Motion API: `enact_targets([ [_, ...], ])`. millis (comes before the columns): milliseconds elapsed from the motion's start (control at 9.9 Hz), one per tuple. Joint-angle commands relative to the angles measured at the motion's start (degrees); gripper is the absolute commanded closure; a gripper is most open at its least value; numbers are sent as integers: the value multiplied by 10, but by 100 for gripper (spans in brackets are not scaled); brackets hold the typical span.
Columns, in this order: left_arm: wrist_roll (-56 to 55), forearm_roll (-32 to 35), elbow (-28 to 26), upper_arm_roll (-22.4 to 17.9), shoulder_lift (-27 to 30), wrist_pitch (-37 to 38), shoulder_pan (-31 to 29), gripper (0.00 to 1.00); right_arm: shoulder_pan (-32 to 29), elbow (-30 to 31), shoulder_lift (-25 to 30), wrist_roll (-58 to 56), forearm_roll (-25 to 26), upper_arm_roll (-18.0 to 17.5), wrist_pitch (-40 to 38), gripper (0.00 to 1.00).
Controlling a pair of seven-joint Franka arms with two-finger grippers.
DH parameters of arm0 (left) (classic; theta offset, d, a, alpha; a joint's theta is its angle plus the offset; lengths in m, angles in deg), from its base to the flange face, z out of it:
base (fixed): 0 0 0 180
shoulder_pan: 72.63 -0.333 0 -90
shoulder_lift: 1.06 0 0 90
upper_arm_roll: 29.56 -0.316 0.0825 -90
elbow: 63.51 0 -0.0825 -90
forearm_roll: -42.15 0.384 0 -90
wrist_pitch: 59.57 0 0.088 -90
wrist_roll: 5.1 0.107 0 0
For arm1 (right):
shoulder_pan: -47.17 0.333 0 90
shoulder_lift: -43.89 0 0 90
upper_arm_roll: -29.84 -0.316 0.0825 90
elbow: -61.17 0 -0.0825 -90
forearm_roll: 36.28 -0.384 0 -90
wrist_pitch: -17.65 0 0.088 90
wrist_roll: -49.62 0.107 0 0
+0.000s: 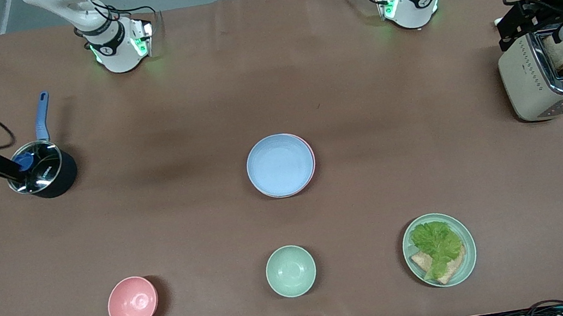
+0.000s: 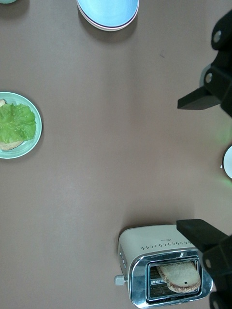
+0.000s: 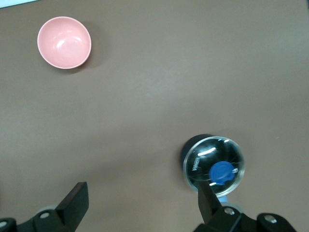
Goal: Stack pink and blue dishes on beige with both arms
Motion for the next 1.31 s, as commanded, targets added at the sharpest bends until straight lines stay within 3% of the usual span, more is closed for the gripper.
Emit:
enact_targets([
  [0,6,-7,-16,-3,-1,4,2,0,7,-51,23,-58,-34,39,-73,0],
  [101,6,-7,-15,-3,-1,3,2,0,-9,-108,17,-57,-74,39,-132,0],
  [202,6,-7,-15,-3,-1,4,2,0,-12,-132,9,-56,-72,38,-150,0],
  [1212,5,-5,2,-3,-14,4,1,0,4,-120,8,-57,-72,33,-166,0],
])
